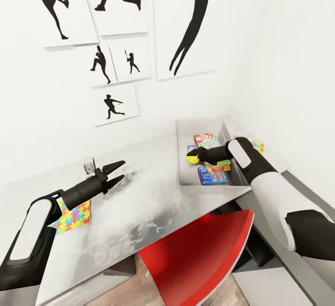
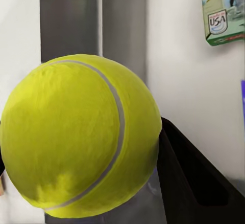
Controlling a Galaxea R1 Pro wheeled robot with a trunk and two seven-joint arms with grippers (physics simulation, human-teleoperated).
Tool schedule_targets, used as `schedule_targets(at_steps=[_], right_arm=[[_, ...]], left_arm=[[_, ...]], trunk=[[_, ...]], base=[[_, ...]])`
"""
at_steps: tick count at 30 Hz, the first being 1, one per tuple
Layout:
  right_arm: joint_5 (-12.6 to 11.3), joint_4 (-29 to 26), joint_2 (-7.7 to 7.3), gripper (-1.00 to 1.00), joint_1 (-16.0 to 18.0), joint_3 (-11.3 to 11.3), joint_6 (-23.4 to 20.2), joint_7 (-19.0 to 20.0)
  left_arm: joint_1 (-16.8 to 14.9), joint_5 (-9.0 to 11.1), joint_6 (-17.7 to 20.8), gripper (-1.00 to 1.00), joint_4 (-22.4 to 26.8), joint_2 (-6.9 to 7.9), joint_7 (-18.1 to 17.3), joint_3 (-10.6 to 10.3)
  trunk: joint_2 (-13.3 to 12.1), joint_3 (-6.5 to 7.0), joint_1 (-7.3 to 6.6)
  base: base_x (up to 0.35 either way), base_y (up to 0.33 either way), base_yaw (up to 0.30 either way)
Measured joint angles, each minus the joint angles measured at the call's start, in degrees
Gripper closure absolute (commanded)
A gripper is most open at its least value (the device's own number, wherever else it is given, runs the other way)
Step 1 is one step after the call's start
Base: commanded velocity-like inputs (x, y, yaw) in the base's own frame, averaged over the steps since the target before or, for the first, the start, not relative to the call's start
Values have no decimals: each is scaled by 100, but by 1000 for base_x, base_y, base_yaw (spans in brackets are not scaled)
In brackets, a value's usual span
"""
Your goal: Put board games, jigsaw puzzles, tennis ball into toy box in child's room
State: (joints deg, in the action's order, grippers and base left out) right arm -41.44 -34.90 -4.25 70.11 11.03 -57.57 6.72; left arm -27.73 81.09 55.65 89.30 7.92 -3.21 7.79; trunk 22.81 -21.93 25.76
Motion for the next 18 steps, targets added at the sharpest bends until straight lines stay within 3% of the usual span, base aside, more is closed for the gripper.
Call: schedule_targets(at_steps=[18], right_arm=[[3, 1, 5, 100, -3, 6, 22, 2]], left_arm=[[-2, 6, 5, -100, 0, 0, -4, 9]], trunk=[[0, -169, 0]], base=[[0, 0, 0]])
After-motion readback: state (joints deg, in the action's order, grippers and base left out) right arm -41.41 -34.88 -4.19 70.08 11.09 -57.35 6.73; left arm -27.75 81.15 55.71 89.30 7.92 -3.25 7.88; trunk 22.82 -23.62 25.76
